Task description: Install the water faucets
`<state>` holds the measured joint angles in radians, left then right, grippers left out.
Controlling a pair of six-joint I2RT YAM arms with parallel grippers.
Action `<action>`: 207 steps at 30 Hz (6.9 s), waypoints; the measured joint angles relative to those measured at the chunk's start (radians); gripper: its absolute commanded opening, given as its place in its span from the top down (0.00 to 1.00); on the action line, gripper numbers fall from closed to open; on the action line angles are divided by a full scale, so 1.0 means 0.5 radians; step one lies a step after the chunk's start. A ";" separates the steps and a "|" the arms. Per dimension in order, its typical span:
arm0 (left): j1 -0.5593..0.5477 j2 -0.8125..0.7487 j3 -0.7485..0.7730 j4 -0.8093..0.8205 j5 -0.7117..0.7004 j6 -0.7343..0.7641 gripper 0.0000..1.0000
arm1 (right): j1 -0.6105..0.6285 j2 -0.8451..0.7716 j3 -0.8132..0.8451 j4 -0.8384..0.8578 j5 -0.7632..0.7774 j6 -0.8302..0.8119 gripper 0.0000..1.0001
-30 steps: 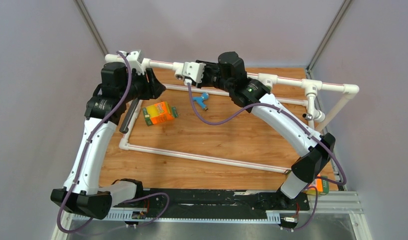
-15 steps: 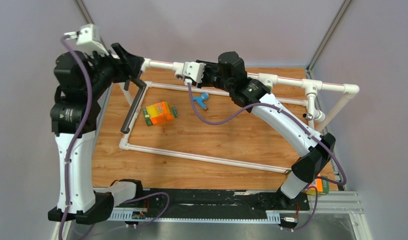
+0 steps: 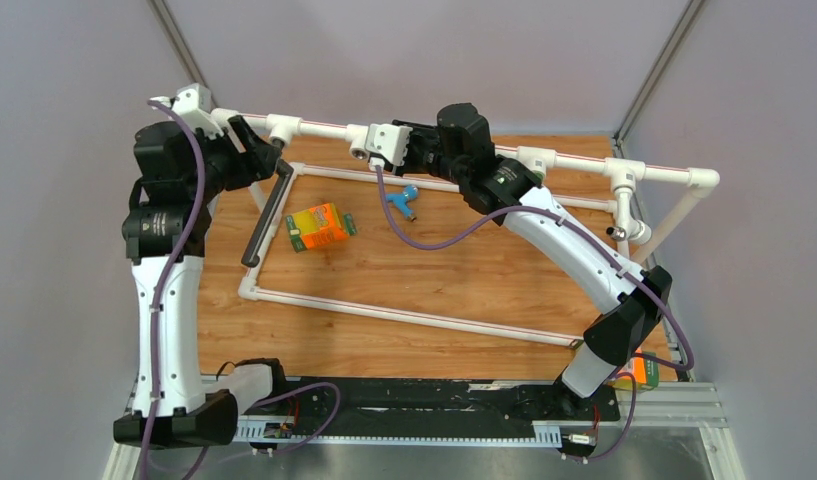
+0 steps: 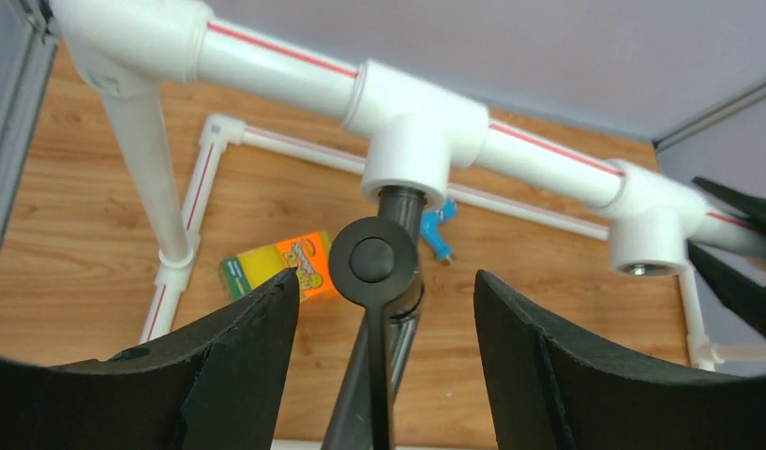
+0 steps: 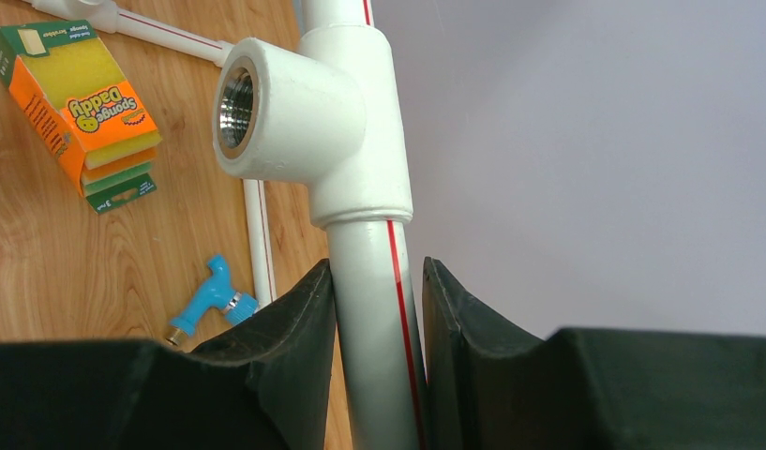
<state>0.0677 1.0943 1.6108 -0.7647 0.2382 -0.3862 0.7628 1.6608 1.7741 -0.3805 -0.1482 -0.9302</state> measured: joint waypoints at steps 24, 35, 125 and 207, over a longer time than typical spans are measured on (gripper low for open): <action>0.198 -0.013 -0.311 0.394 0.707 0.469 0.71 | -0.001 -0.004 -0.003 0.001 0.002 -0.002 1.00; -0.377 0.097 -0.032 0.020 0.034 1.248 0.39 | -0.015 -0.004 -0.003 -0.004 -0.004 -0.011 1.00; -0.325 0.213 -0.080 0.339 0.133 0.344 0.41 | -0.012 -0.004 -0.004 -0.017 -0.005 -0.011 1.00; -1.628 0.710 0.327 -0.541 -2.743 1.268 0.64 | -0.001 0.002 0.025 -0.069 0.001 0.002 1.00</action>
<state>-0.7464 1.4494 1.7744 -1.0351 -1.1332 0.2478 0.7624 1.6619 1.7866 -0.4149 -0.1478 -0.9291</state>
